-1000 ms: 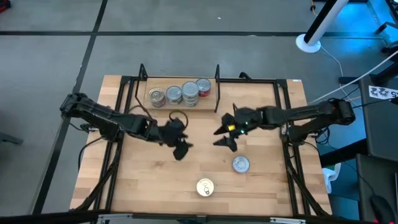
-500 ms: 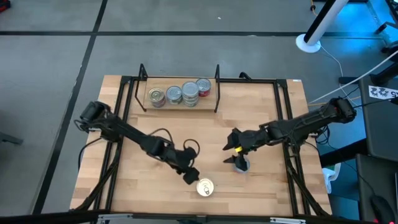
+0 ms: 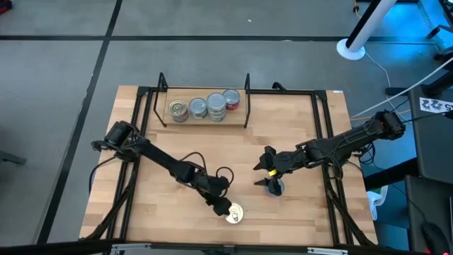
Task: Stack canned seafood by type on shelf
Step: Stack the blue tuna can on top of the other blue tuna can on the shelf
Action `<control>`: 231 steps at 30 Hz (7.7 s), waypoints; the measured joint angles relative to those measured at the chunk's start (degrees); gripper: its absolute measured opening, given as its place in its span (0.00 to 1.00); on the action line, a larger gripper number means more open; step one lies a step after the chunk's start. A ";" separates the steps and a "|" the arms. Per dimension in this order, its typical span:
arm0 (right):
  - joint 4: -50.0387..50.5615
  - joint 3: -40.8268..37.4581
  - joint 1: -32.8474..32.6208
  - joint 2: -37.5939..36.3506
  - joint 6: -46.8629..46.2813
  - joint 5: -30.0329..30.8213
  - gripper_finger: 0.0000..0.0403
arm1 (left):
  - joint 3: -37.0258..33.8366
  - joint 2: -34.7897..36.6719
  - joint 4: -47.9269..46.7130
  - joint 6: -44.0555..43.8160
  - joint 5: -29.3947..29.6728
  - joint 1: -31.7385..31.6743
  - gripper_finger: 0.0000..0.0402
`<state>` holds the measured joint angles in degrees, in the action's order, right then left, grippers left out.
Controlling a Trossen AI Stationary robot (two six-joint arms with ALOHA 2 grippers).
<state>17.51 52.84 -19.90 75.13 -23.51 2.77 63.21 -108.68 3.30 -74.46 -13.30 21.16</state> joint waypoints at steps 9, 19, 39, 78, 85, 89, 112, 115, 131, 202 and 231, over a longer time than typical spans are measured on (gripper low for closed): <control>-0.33 0.00 0.04 0.00 0.07 2.84 0.72 | 0.01 -0.35 -3.42 0.46 -0.02 -0.76 0.62; -0.95 0.00 0.04 0.00 2.45 2.86 0.72 | 0.01 -3.53 -4.15 -0.55 -0.17 -0.91 0.62; -1.07 0.00 0.04 0.00 3.09 4.30 0.72 | 0.23 -3.65 -3.23 1.60 -0.59 -0.96 0.11; -0.90 0.00 -8.49 3.96 27.12 4.68 0.72 | -0.08 -3.98 -3.47 14.63 -9.55 -12.15 0.00; -3.27 -0.02 -9.88 11.40 29.87 7.90 0.72 | -0.08 -3.96 -4.37 14.53 -9.05 -12.25 0.00; -7.48 -0.02 -9.73 12.57 32.41 5.65 0.72 | -0.05 -3.96 -4.39 13.76 -9.01 -12.69 0.00; -10.44 -0.02 -9.73 12.92 35.52 5.66 0.72 | -0.03 -3.87 -6.40 14.43 -5.60 -13.46 0.00; -10.48 -0.02 -9.73 12.96 35.47 8.45 0.72 | -0.03 -3.87 -6.29 14.43 -5.27 -13.46 0.00; -17.86 -0.02 -9.77 19.05 33.83 14.78 0.72 | -0.03 -3.87 -6.07 14.30 -3.93 -13.46 0.00; -23.47 -0.02 -9.70 21.27 34.30 14.60 0.72 | 0.62 16.13 -23.36 14.26 25.42 8.42 0.73; -23.32 -0.01 -9.70 21.27 33.39 15.69 0.72 | 16.73 5.24 -42.91 17.18 33.42 9.56 0.73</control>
<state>-5.80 52.83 -29.61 96.40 9.88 18.46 79.94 -103.44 -39.61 -57.28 20.12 30.72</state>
